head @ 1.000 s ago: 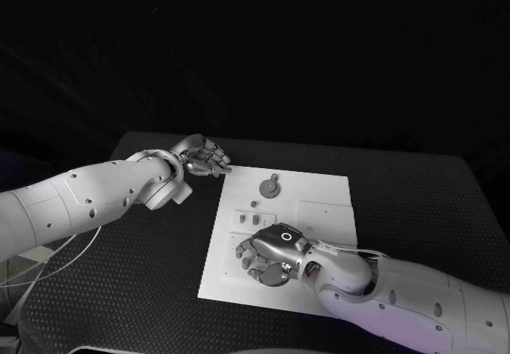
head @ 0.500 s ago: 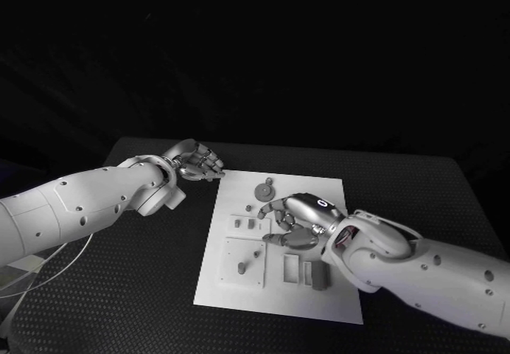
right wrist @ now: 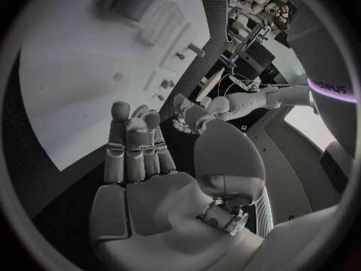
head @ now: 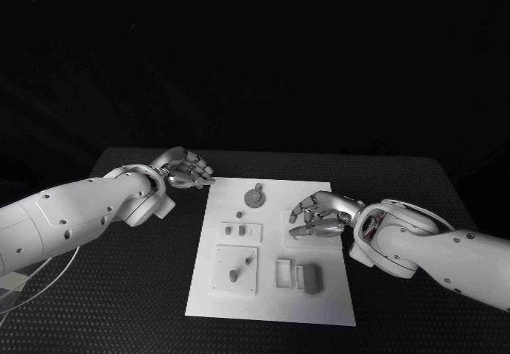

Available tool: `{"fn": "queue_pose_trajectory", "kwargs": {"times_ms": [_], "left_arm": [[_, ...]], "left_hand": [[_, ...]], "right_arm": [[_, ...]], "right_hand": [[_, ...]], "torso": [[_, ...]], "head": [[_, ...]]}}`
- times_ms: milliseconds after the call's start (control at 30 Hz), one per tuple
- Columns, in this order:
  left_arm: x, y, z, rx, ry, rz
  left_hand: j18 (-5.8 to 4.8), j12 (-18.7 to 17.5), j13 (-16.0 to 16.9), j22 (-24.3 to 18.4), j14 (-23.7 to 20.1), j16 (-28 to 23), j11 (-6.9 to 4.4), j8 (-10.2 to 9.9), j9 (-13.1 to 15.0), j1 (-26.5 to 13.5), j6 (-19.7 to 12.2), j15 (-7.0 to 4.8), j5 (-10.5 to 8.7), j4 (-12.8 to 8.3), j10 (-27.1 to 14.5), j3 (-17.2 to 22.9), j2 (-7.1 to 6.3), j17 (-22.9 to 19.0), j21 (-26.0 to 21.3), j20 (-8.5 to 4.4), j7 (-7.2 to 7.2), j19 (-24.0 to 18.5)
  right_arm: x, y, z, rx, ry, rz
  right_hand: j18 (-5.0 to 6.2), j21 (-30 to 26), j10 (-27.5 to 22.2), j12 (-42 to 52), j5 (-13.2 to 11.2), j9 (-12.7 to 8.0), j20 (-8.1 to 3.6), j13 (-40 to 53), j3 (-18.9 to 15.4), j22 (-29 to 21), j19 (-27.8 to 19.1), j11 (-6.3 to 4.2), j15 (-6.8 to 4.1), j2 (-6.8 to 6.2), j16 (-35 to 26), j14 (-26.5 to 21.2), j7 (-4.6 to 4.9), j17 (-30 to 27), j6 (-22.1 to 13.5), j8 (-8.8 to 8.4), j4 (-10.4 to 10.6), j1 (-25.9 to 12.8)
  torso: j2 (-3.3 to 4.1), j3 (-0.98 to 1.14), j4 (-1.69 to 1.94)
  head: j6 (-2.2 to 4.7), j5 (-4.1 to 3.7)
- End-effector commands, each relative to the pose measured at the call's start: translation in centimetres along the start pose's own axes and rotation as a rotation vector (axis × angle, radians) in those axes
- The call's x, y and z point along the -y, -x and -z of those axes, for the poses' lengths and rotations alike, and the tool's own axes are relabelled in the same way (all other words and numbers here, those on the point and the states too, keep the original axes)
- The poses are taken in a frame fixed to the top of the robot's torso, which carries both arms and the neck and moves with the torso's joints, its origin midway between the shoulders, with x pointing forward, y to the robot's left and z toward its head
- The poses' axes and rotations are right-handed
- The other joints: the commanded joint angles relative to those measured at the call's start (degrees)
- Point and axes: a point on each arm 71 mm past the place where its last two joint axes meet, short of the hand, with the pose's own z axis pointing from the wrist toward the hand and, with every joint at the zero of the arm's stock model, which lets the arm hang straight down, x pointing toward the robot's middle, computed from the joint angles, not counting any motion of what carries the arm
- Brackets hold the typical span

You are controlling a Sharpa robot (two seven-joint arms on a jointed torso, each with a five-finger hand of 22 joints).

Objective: Assemble the parts on the task board

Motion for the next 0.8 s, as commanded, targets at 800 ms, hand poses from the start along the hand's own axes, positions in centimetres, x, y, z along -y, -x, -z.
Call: {"fn": "queue_pose_trajectory", "kwargs": {"times_ms": [800], "left_arm": [[-0.2, -0.7, -0.1, -0.01, -0.002, 0.01]], "left_hand": [[0.61, 0.38, -0.15, -0.09, 0.48, -0.62, 0.06, -0.08, 0.07, -0.89, 0.06, -0.03, 0.03, 0.12, -0.47, 0.33, 0.09, 0.29, 0.36, 0.03, -0.28, 0.37]], "right_arm": [[3.3, -3.2, 3.9, -0.408, -0.39, -0.035]], "right_hand": [[-0.02, 2.16, 5.31, 6.15, 0.03, 2.86, -3.21, 2.33, -1.37, 1.79, 4.31, -2.88, -2.69, 0.74, 5.53, 3.64, -2.91, 2.99, 6.46, 2.78, 7.15, -12.31]], "torso": [[-0.63, -0.12, -0.15]], "head": [[-6.55, -2.8]]}}
